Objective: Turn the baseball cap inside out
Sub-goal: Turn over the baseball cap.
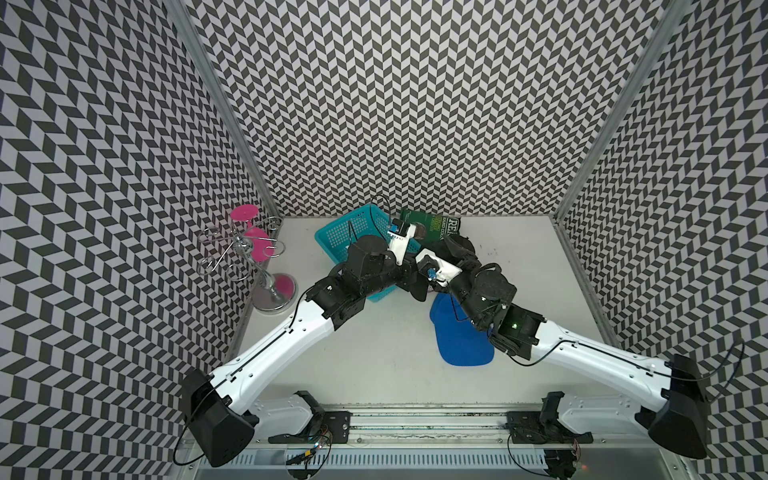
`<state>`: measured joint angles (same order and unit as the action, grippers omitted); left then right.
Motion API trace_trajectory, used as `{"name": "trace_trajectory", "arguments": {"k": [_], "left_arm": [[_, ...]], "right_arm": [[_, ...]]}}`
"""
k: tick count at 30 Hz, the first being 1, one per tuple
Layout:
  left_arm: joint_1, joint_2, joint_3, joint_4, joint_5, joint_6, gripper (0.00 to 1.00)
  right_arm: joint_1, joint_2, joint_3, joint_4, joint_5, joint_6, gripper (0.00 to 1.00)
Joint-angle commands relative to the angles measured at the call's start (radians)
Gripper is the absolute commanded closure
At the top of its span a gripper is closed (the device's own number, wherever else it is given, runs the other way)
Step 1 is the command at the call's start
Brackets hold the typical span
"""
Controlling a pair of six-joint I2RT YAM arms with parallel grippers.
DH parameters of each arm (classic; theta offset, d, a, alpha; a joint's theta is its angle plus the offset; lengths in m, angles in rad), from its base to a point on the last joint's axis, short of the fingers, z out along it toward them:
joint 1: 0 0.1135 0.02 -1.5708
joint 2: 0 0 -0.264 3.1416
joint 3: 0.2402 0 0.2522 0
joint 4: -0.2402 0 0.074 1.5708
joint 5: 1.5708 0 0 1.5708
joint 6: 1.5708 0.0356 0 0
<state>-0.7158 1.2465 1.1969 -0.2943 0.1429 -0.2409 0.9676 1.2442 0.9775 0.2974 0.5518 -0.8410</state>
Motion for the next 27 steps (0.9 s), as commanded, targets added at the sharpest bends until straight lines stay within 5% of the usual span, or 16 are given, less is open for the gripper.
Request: {"name": "trace_trajectory", "arguments": {"k": [1,6,10,12,17,21,27], "left_arm": [[-0.004,-0.003,0.031,-0.019,0.008,0.063,1.0],[-0.003,-0.036,0.032,-0.077,-0.012,0.137,1.0],[-0.003,-0.054,0.03,-0.129,-0.028,0.187,1.0],[-0.002,-0.057,0.033,-0.16,-0.063,0.212,1.0],[0.009,-0.064,0.033,-0.193,-0.148,0.286,1.0],[0.018,-0.046,0.049,-0.178,-0.111,0.371,0.94],[0.051,-0.003,0.049,-0.08,-0.011,0.445,0.89]], "right_arm": [[0.002,0.004,0.04,0.011,0.047,0.009,0.49],[-0.001,0.021,0.05,-0.026,0.091,0.022,0.68],[-0.003,0.009,0.074,-0.102,0.063,0.093,1.0],[-0.012,-0.011,0.098,-0.183,-0.004,0.16,1.0],[-0.122,-0.059,0.197,-0.506,-0.477,0.351,1.0],[-0.221,-0.058,0.243,-0.673,-0.901,0.459,1.0],[-0.261,-0.039,0.282,-0.819,-1.212,0.567,1.0]]}}
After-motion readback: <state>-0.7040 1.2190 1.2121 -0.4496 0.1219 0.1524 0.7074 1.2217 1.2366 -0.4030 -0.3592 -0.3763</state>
